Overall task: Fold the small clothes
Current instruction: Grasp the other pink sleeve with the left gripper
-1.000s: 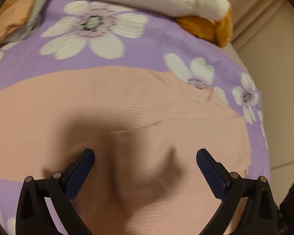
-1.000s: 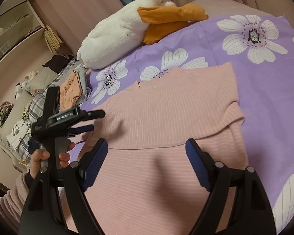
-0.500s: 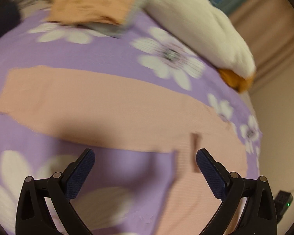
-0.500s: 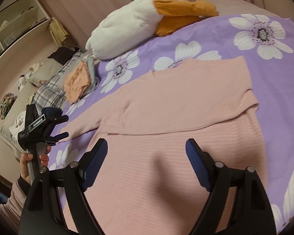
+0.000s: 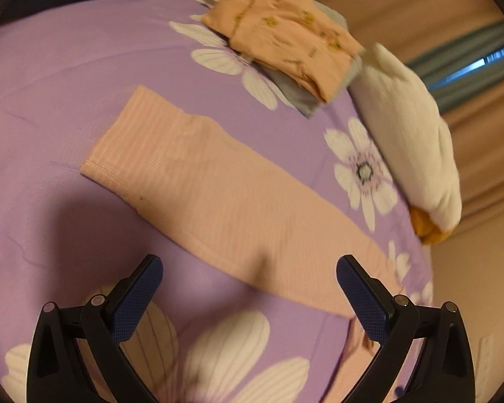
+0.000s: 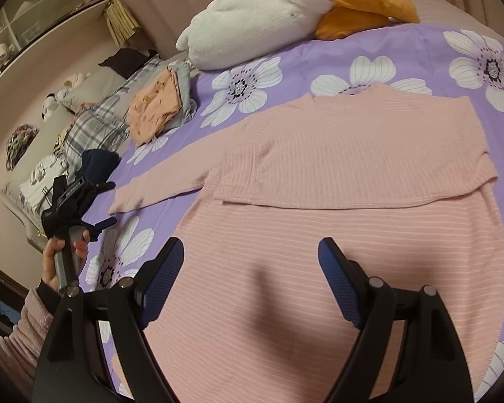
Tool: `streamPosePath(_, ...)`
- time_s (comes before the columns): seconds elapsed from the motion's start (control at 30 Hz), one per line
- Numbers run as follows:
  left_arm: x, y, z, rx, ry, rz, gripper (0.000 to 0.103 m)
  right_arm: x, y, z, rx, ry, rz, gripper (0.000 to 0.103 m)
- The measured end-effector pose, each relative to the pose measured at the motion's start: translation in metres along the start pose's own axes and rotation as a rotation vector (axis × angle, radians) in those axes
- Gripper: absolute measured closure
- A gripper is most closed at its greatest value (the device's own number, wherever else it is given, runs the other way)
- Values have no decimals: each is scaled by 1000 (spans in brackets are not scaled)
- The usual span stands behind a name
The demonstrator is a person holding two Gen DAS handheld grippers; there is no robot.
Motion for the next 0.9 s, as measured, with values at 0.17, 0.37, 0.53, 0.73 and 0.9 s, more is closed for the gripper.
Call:
streamPosePath(0.17, -14, 6, 10, 38, -42, -65, 9, 2, 2, 4, 4, 9, -5, 20)
streamPosePath(0.37, -31, 8, 17, 47, -100, -102, 31, 3, 2, 9, 5, 15, -8, 20)
streamPosePath(0.53, -39, 9, 19, 21, -128, -100, 59, 5, 2, 14, 12, 29, -18, 20)
streamPosePath(0.73, -37, 10, 22, -35, -118, -70, 85, 6, 1, 14, 14, 27, -10, 20)
streamPosePath(0.9, -31, -6, 16, -69, -127, 0, 94, 6, 1, 11, 14, 24, -4, 20)
Point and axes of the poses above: each gripper's, at about its wrist camera, not at the fingertips, and z roughly the way its jaws point, y to its left, x to its underside, the point moved 8 cm from there along z, roughly the way its jaws point, and after that the axes turned 9 degrees about -z, right-handed, at the moved point
